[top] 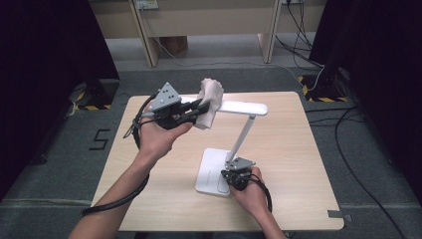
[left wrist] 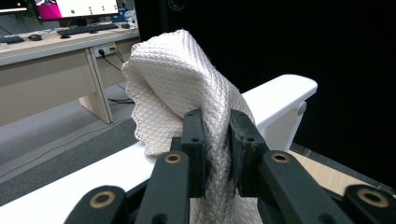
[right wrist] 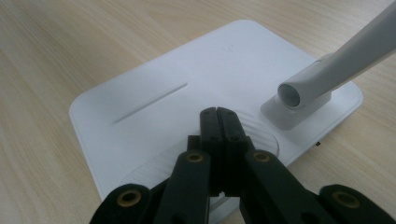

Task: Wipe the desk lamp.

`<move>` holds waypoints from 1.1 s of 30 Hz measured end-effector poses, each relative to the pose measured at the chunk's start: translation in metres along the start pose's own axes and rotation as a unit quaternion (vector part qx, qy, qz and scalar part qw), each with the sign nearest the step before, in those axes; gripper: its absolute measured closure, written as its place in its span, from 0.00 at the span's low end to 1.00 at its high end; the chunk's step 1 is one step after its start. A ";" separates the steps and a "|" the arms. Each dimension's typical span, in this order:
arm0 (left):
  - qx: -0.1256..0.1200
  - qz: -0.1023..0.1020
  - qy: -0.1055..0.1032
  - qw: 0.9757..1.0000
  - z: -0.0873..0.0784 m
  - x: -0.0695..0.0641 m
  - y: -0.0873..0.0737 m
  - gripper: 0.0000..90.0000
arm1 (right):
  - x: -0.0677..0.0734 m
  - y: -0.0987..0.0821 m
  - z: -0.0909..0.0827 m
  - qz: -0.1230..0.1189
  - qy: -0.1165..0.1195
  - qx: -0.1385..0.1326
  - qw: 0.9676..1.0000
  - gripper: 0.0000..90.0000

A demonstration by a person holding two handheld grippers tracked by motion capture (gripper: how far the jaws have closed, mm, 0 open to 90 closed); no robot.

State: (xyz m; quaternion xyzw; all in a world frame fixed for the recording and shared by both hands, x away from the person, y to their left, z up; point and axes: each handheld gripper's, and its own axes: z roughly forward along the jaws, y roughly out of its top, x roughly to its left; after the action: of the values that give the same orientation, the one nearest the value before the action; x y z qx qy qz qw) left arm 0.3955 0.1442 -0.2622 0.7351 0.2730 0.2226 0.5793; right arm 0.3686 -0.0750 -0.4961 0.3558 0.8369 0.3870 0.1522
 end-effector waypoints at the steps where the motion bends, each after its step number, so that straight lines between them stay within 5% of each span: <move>1: 0.000 0.001 -0.001 1.000 0.001 -0.001 0.000 0.87 | 0.000 0.000 0.000 -0.001 -0.001 0.000 1.000 1.00; 33: 0.001 0.007 -0.012 1.000 0.016 -0.016 0.003 0.87 | 0.000 0.000 0.000 -0.001 -0.001 -0.003 1.000 1.00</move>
State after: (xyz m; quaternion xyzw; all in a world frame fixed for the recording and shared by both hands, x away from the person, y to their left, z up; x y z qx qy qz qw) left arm 0.3942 0.1208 -0.2628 0.7403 0.2606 0.2176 0.5803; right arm 0.3684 -0.0746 -0.4965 0.3551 0.8361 0.3887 0.1540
